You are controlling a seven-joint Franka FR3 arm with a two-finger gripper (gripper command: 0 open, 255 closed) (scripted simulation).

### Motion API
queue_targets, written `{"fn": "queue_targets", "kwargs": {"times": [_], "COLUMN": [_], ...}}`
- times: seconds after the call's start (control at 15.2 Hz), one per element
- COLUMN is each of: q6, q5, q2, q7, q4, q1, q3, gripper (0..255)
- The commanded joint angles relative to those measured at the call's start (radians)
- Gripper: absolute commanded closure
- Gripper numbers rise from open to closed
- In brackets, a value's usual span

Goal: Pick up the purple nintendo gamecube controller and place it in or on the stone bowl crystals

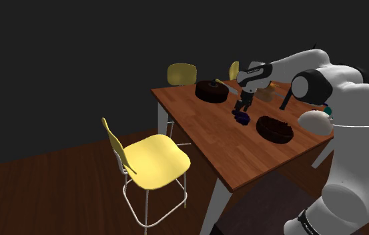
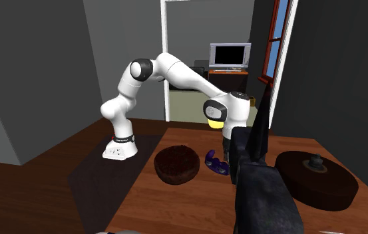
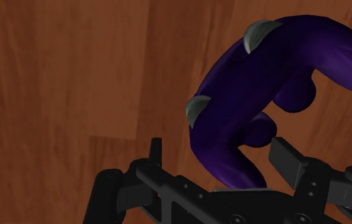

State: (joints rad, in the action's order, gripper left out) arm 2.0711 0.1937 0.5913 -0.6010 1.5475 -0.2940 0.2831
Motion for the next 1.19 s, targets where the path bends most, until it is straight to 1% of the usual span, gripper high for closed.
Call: {"fn": "queue_targets", "kwargs": {"times": [0.0,0.07,0.66,1.12], "q6": [0.000,0.000,0.000,-0.073], "q5": [0.000,0.000,0.000,-0.013], "q2": [0.000,0.000,0.000,-0.039], "q7": [0.000,0.000,0.000,0.009], "q4": [0.000,0.000,0.000,-0.035], "q1": [0.000,0.000,0.000,0.003], "q3": [0.000,0.000,0.000,0.008], "gripper": [0,255,255,255]}}
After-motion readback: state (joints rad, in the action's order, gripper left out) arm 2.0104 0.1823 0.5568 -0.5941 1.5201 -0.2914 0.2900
